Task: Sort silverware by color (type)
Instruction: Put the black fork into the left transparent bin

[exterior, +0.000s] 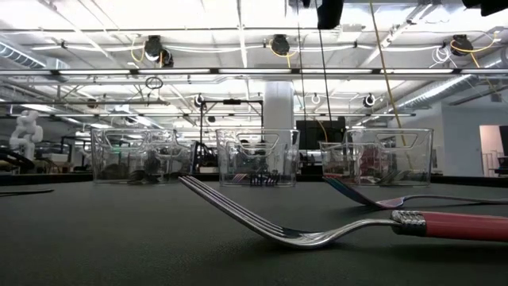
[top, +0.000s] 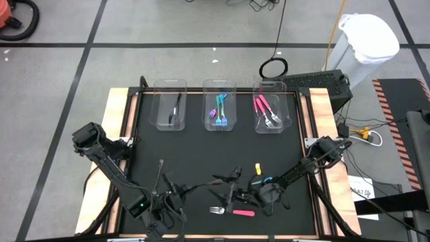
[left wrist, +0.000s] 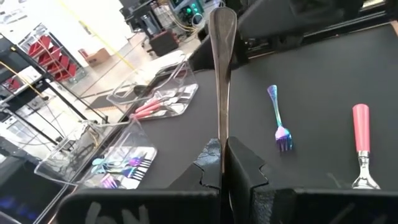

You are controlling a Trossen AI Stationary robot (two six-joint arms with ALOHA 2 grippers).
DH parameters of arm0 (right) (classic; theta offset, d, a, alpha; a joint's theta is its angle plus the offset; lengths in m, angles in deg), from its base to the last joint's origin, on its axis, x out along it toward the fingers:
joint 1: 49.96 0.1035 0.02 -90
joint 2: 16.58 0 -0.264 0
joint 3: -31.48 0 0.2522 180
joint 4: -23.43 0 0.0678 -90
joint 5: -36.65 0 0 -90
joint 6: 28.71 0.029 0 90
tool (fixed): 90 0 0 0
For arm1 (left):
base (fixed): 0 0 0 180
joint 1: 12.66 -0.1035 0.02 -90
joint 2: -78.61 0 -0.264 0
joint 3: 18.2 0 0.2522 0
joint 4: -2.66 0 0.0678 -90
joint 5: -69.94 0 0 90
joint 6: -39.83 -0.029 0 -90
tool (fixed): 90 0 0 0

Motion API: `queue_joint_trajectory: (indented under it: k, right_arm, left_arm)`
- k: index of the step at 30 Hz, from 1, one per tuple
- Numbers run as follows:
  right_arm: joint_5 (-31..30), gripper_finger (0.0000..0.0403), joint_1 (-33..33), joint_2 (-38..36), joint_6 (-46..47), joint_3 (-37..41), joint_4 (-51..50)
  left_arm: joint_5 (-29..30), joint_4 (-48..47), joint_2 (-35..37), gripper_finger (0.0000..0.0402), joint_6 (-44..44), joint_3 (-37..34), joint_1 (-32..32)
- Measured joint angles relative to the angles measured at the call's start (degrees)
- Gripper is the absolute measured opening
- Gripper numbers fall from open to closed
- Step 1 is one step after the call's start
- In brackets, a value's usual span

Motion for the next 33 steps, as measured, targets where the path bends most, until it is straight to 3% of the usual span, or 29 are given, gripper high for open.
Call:
queue_joint_trajectory:
  k: [5, 8, 21, 28, 33]
  right_arm:
    - [0.04, 0.0252, 0.0, 0.0, -1.36, 0.0, 2.61]
    - [0.04, 0.0228, 0.0, 0.0, -1.52, 0.0, 2.62]
    - [2.81, 0.0014, 0.0, -0.04, -4.3, -0.04, 2.75]
    - [3.26, 0.0006, 0.0, -0.43, -6.25, -0.06, 2.83]
    - [3.21, 0.0004, 0.02, -2.54, -8.5, -0.04, -1.59]
  left_arm:
    - [-0.04, -1.78, 0.0, 0.0004, 0.24, 0.0, 0.01]
    - [-0.09, -1.71, 0.0, 0.0004, 0.24, 0.0, 0.15]
    - [-0.57, -1.9, 0.0, 0.0003, 0.08, 0.0, 0.14]
    - [-0.9, -2.06, 0.02, 0.004, 1.37, 0.0, 0.11]
    - [-0.98, -1.95, 0.02, 0.0088, 4.35, 0.0, 0.15]
